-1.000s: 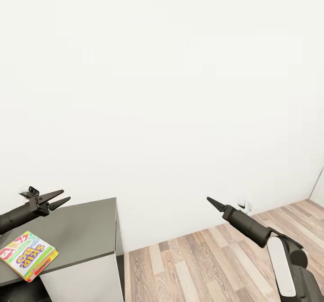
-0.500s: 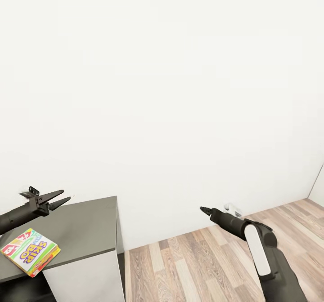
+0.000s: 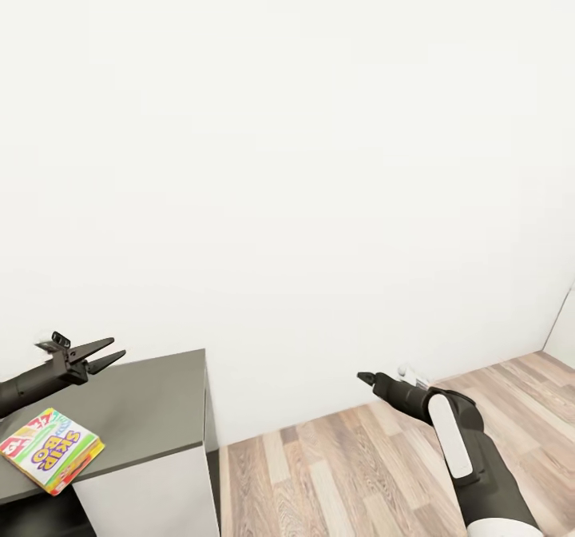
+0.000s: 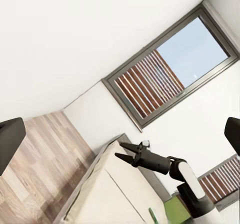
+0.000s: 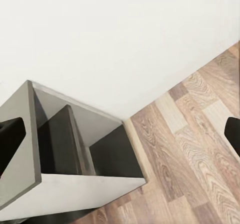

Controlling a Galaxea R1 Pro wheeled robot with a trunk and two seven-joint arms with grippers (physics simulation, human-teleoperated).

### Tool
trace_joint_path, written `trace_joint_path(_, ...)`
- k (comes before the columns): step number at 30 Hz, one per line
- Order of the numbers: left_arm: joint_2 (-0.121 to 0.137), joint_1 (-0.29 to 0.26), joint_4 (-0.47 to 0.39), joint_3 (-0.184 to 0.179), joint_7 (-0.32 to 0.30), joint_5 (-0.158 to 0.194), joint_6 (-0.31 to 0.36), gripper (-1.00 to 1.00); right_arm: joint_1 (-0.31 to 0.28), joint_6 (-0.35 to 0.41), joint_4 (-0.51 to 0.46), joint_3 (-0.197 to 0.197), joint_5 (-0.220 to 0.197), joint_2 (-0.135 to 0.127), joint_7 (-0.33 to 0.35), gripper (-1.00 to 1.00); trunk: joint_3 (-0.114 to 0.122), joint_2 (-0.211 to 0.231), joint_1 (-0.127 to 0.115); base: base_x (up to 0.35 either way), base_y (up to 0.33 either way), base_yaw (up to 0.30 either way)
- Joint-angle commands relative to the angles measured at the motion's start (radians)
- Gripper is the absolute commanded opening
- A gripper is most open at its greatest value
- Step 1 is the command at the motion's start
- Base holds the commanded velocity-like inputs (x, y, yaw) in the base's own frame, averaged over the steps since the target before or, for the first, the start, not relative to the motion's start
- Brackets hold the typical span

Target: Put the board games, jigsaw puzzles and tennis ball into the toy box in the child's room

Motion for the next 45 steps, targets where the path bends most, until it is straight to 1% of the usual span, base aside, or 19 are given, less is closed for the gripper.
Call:
trace_joint_path(1,0.0,0.0,0.0,0.0,-0.004,0.0,0.011,1.0,-0.001,0.004,0.0,-0.004,0.001,0.0,0.006,1.0,0.0,-0.001,0.0,0.0,0.0,-0.211)
trace_joint_path(7,0.0,0.0,0.0,-0.001,-0.004,0.0,0.01,1.0,-0.001,0.002,0.005,-0.008,-0.017,-0.004,0.012,1.0,0.0,-0.001,0.0,0.0,0.0,-0.258)
trace_joint_path(23,-0.002,0.0,0.0,-0.004,-0.002,0.0,0.01,1.0,-0.001,-0.007,0.014,-0.012,-0.02,-0.016,0.022,1.0,0.0,-0.001,0.0,0.0,-0.064,-0.277)
trace_joint_path(26,-0.003,0.0,0.0,-0.005,-0.001,0.0,0.01,1.0,-0.001,-0.008,0.015,-0.02,-0.02,-0.017,0.028,1.0,0.0,-0.001,0.0,0.0,-0.093,-0.278)
trace_joint_path(33,-0.007,0.0,0.0,-0.005,0.001,0.0,0.01,1.0,-0.001,-0.007,0.021,-0.078,-0.02,-0.019,0.061,1.0,0.0,-0.001,0.0,0.0,-0.093,-0.278)
trace_joint_path(37,-0.009,0.0,0.0,-0.005,0.003,0.0,0.01,1.0,-0.001,-0.007,0.022,-0.089,-0.02,-0.02,0.072,1.0,0.0,-0.001,0.0,0.0,-0.093,-0.278)
trace_joint_path(45,-0.011,0.0,-0.001,-0.004,0.005,0.0,0.009,1.0,-0.001,-0.007,0.022,-0.092,-0.019,-0.02,0.076,1.0,0.0,-0.001,0.0,0.0,-0.093,-0.278)
